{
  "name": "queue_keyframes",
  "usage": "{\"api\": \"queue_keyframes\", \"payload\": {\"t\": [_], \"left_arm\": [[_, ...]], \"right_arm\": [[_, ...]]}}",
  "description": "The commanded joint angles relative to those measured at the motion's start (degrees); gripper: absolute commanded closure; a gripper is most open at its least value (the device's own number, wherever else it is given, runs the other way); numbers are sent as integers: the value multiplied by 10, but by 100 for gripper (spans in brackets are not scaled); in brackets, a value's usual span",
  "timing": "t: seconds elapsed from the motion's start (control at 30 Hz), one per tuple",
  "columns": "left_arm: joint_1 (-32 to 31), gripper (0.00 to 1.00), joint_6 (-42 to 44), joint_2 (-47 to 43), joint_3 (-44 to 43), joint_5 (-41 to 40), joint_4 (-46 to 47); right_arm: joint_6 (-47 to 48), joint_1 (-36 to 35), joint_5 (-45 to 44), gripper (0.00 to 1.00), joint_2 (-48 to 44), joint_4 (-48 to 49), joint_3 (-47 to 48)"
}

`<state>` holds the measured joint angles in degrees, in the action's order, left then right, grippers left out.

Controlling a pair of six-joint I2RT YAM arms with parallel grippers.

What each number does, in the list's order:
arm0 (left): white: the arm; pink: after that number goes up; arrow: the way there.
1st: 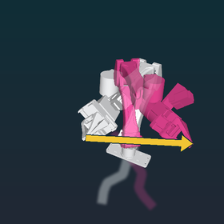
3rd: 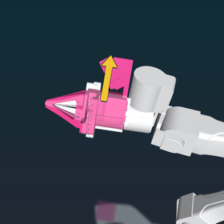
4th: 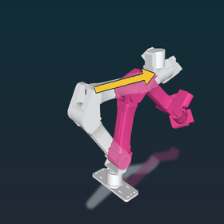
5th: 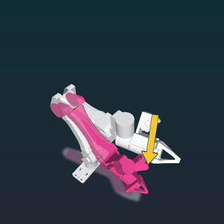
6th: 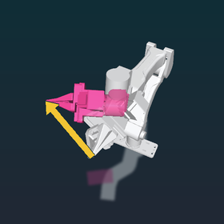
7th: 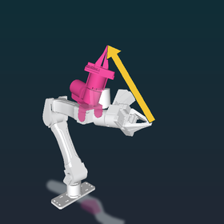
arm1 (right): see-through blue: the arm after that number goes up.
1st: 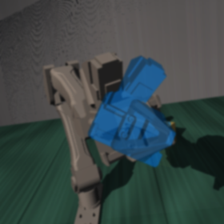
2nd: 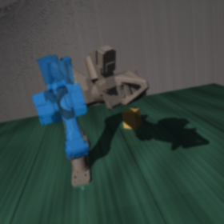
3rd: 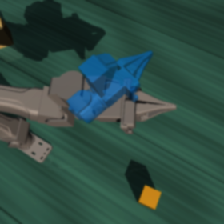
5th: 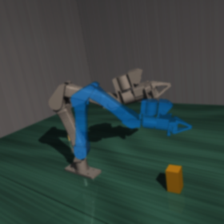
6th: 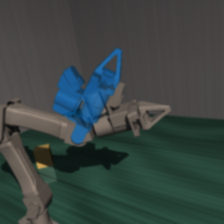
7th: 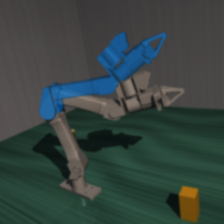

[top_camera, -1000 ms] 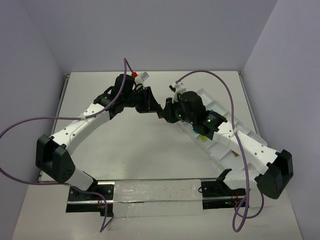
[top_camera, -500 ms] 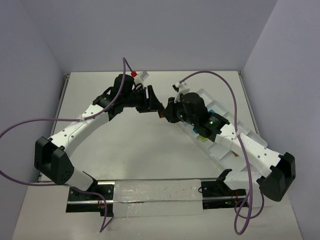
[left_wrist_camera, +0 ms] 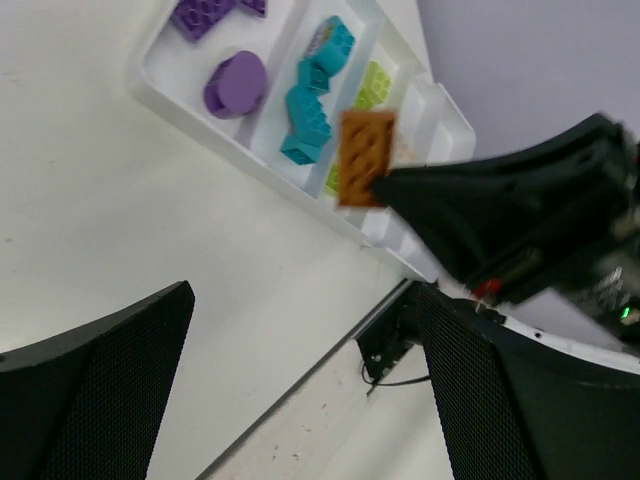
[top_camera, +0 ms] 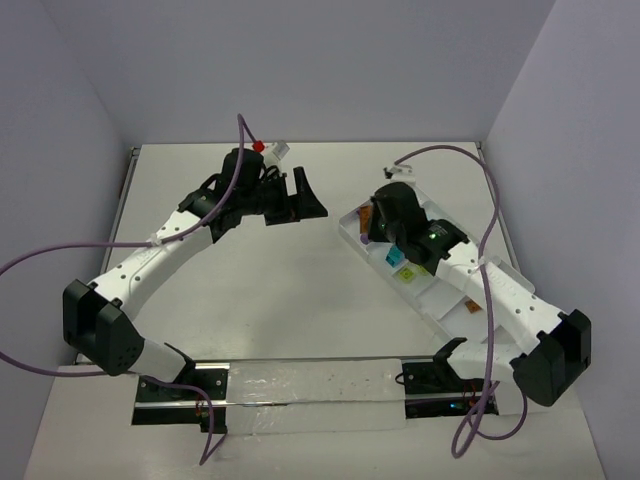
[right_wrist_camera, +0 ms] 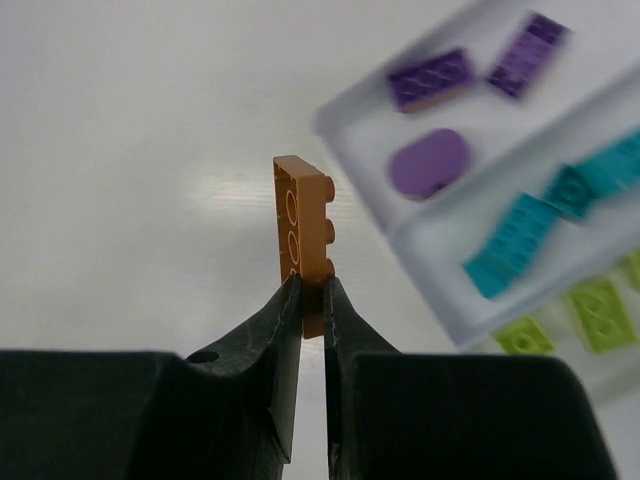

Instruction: Sort the legos into containers by color

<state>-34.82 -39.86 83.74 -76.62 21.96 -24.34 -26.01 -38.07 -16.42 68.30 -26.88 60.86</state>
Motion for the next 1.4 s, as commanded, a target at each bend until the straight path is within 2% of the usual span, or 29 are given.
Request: {"api": "queue_keyframes", "payload": {"t": [0.0, 0.27, 0.43, 0.57, 0.83, 0.93, 1.1, 1.17, 1.2, 1.27, 1.3, 1.33, 1.37], "left_arm": [[4, 1, 14, -36, 22, -84, -27], [23, 1, 66, -50, 60, -144, -70], [38, 1, 87, -41, 56, -154, -96], [59, 1, 93, -37, 54, -139, -101], [75, 1, 88, -22, 65, -111, -96], [75, 1, 91, -18, 69, -101, -92], [75, 1, 105, -11, 55, -119, -113], [75, 1, 111, -14, 51, -127, -122], [75, 1, 113, -16, 49, -125, -123], [75, 1, 118, -19, 49, -120, -125], [75, 1, 120, -22, 51, -120, -124], [75, 1, 121, -26, 52, -121, -123], [75, 1, 121, -27, 52, -121, -124]], "right_arm": [[-102, 121, -72, 100, -28, -129, 1], [-187, 335, -101, 100, -123, -237, -94], [-255, 422, -119, 100, -182, -270, -137], [-264, 493, -118, 100, -187, -273, -151], [-255, 591, -150, 100, -135, -261, -148], [-243, 628, -132, 100, -143, -220, -171], [-235, 651, -140, 98, -140, -187, -206], [-229, 655, -131, 91, -141, -167, -210], [-225, 656, -128, 80, -143, -159, -213], [-218, 657, -116, 50, -146, -143, -217], [-214, 657, -115, 39, -144, -139, -217], [-208, 658, -112, 34, -141, -135, -218], [-207, 658, -112, 32, -139, -133, -218]]}}
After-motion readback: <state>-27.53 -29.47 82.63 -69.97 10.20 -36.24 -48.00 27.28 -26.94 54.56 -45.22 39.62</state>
